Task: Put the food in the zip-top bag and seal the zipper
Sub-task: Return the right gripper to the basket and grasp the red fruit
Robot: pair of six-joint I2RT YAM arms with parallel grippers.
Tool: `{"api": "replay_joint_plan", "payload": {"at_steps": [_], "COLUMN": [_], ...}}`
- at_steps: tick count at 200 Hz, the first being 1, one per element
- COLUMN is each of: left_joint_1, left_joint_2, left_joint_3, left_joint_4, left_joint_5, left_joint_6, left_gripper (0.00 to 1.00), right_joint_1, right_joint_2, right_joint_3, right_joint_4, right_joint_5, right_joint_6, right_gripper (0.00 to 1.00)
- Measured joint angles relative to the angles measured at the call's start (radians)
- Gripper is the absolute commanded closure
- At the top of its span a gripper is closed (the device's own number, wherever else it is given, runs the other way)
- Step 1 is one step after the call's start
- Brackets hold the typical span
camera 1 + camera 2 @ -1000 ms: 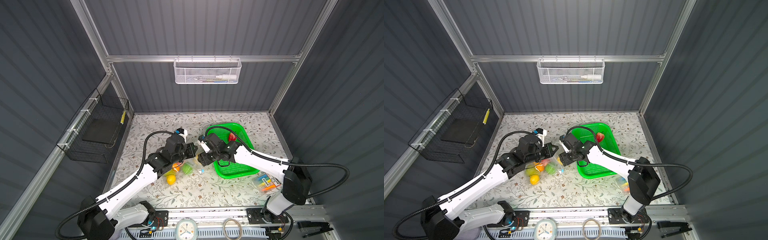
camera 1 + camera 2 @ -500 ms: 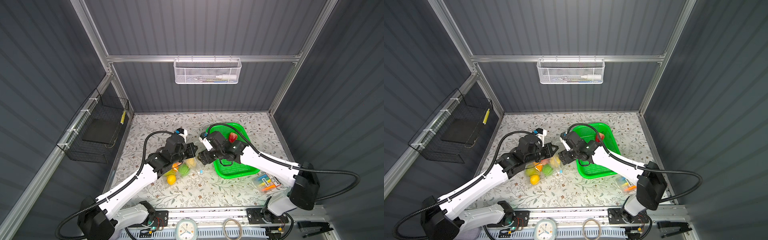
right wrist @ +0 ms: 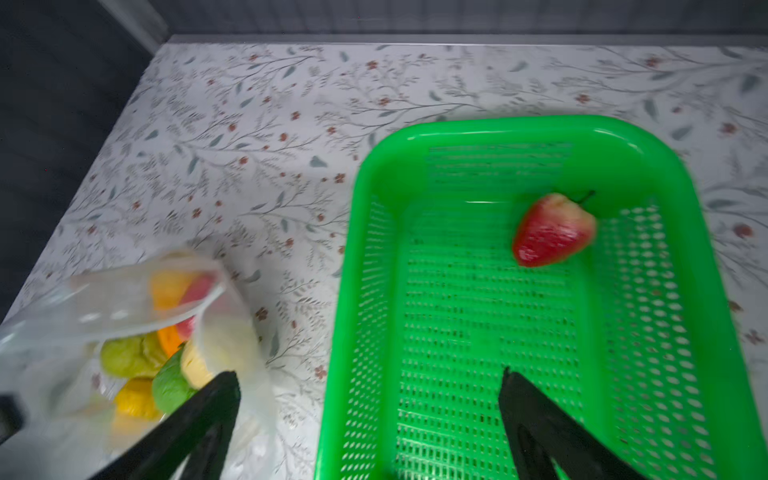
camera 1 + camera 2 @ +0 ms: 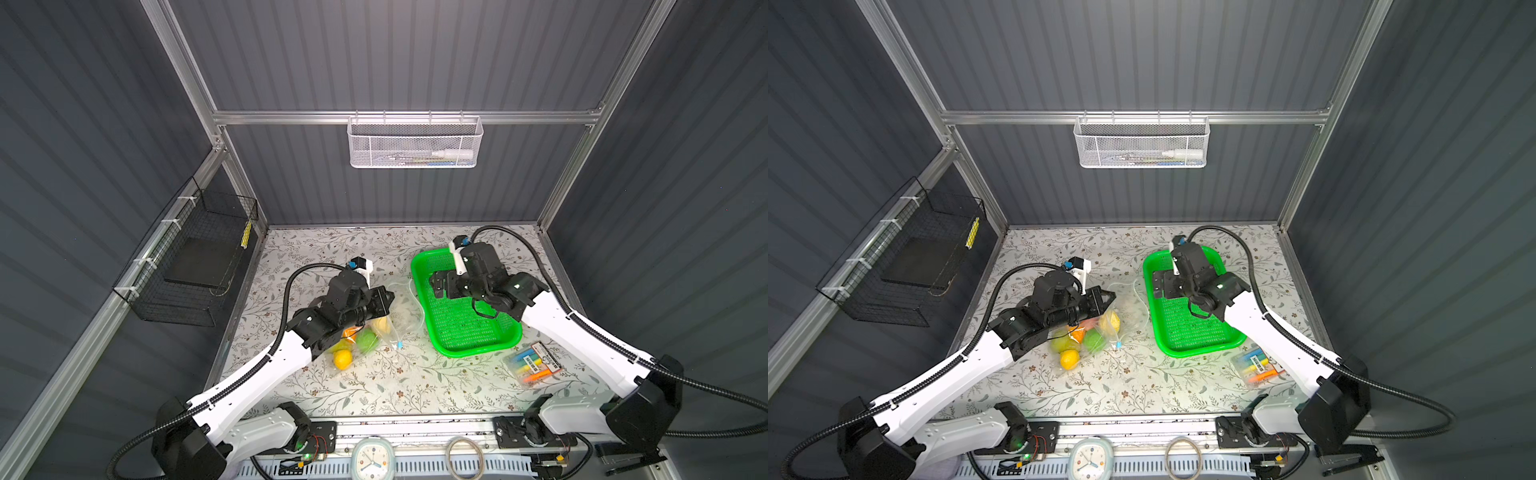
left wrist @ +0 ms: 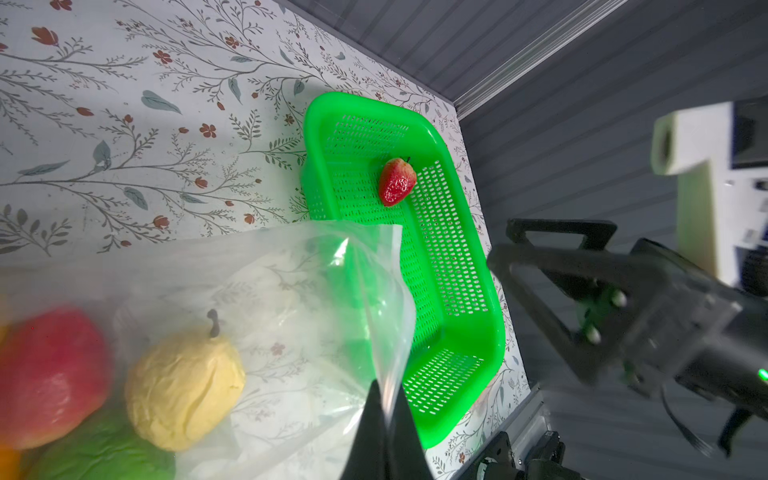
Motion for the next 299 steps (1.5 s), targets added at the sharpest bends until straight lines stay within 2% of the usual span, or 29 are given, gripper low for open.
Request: {"api": "replay_joint_plan", "payload": {"at_steps": [33,78,122,163,230,299], "left_joint_1": [0.000,0.000,0.000,0.000,0.000,0.000], "left_joint_2": [0.000,-0.004,-0.005,-0.007,-0.007,-0.011], "left_joint_3": [-0.001,-0.001,-0.001,-0.001,-0.001,-0.001], "left_joint_4": [0.000,-0.001,-0.002,-0.002,-0.002,-0.002], "left_joint_5": [0.000,-0.003,-0.011,-0.011,-0.011,-0.011], "left_joint_6": [0.000,0.000,0.000,0.000,0.000,0.000], "left_gripper": [1.00,1.00,1.00,1.00,1.00,1.00], "right_joint_1": [-0.121,-0.190,-0.213,-0.236,-0.261,-0.263], "right_joint_2": [0.051,0.245,0.482,0.620,0.736,0.824], "right_joint_3": [-0.055,-0.015,0.159,0.269,0.389,0.460], "right_joint_4": [0.006,0.025,0.016,-0.020,-0.048,-0.061], "right_joint_5": [0.065,0.084,0.109,0.121,0.122,0.118], "right_joint_6": [0.049,0.092,0.096,0.096,0.114,0.137], "right_gripper": [0.01,0.01,0.02,0.04,0.15,0.19]}}
